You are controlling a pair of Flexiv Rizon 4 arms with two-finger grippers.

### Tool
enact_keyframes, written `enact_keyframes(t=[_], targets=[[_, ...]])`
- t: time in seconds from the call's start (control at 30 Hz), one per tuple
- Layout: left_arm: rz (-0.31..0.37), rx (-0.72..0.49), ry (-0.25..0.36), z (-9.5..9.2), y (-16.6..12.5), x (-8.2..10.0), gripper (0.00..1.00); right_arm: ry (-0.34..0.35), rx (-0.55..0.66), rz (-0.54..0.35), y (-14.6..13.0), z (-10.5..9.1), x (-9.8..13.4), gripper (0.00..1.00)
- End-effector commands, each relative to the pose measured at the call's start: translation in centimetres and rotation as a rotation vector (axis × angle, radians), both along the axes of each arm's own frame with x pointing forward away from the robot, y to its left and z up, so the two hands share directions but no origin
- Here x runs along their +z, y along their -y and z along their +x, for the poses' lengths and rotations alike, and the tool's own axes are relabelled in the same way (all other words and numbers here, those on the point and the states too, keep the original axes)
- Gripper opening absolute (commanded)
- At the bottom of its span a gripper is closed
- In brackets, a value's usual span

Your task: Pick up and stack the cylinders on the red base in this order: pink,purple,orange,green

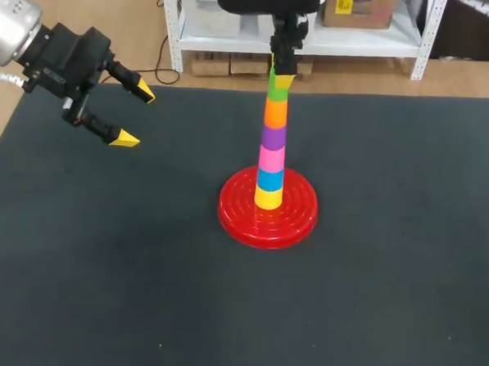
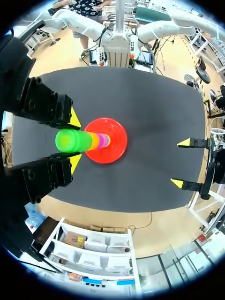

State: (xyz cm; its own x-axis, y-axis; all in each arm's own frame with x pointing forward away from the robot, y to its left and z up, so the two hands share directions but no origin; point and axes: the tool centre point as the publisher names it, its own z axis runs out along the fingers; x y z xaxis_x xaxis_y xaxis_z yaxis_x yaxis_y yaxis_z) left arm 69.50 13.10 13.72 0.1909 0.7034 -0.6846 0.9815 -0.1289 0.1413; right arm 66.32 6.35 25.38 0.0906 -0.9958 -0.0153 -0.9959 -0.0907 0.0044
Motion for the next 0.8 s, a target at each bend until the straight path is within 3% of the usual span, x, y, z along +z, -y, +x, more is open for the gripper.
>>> enact_keyframes(t=[0.03, 0.47, 0.53, 0.8], targets=[[0.001, -0.001, 0.000, 0.1, 0.0, 0.0, 1.00, -0.015, 0.002, -0.009, -0.3, 0.5, -0.4, 0.00], [0.001, -0.001, 0.000, 0.1, 0.0, 0.0, 1.00, -0.020, -0.006, -0.003, -0.1, 0.3, -0.5, 0.00], [0.001, -0.001, 0.000, 0.1, 0.0, 0.0, 1.00, -0.017, -0.004, 0.008, 0.0, 0.1, -0.4, 1.00], [0.001, -0.001, 0.000, 0.1, 0.0, 0.0, 1.00, 0.010, -0.030, 0.088, 0.4, -0.2, 1.0, 1.00]])
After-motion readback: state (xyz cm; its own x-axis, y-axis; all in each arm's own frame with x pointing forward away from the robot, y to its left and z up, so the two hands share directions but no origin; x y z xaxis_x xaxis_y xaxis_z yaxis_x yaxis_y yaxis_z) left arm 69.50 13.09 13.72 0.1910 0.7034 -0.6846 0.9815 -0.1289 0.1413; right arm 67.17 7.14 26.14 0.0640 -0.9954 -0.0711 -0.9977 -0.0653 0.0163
